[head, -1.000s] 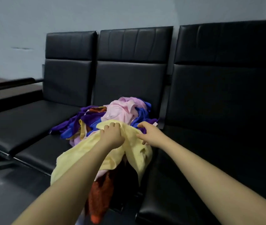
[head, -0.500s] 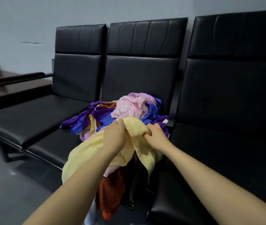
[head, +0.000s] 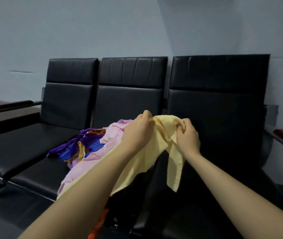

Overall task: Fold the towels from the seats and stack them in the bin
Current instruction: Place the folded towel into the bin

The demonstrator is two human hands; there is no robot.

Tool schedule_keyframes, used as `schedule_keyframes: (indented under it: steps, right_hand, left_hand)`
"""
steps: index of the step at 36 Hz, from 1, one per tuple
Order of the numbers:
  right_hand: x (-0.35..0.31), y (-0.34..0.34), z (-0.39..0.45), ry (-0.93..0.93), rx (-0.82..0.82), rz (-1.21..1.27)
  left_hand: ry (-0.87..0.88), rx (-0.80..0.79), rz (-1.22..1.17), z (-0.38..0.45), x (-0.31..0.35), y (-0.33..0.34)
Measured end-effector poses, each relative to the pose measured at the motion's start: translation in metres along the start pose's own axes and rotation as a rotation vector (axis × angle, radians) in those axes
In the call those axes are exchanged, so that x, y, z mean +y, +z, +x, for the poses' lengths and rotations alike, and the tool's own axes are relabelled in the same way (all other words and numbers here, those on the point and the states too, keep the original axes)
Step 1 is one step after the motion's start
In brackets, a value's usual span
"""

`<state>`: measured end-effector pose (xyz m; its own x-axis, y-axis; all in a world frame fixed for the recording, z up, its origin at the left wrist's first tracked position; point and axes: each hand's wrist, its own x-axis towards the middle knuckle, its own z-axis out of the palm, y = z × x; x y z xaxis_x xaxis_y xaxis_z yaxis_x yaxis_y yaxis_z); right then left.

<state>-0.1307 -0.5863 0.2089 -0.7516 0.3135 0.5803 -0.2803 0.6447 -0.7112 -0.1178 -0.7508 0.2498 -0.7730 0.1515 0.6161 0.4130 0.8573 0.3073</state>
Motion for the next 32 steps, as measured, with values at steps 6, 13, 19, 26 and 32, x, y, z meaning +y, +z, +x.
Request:
schedule_keyframes:
  steps: [6, 13, 19, 26, 32]
  right_hand:
    - [0.018, -0.064, 0.009, 0.036, 0.17, -0.142]
    - [0.058, -0.141, 0.006, 0.158, 0.237, -0.297]
    - [0.084, -0.175, 0.004, 0.229, 0.239, -0.264]
    - [0.098, -0.184, -0.004, 0.164, -0.008, -0.058]
    - [0.12, -0.163, -0.029, 0.218, -0.175, -0.041]
  left_hand:
    - [0.154, -0.077, -0.013, 0.011, 0.061, 0.014]
    - [0.139, -0.511, -0.131, 0.003, 0.111, 0.054]
    - [0.043, -0.54, -0.269, -0.012, 0.139, 0.097]
    - [-0.112, -0.472, -0.589, -0.011, 0.163, 0.11]
    - [-0.293, -0.515, -0.599, -0.026, 0.149, 0.135]
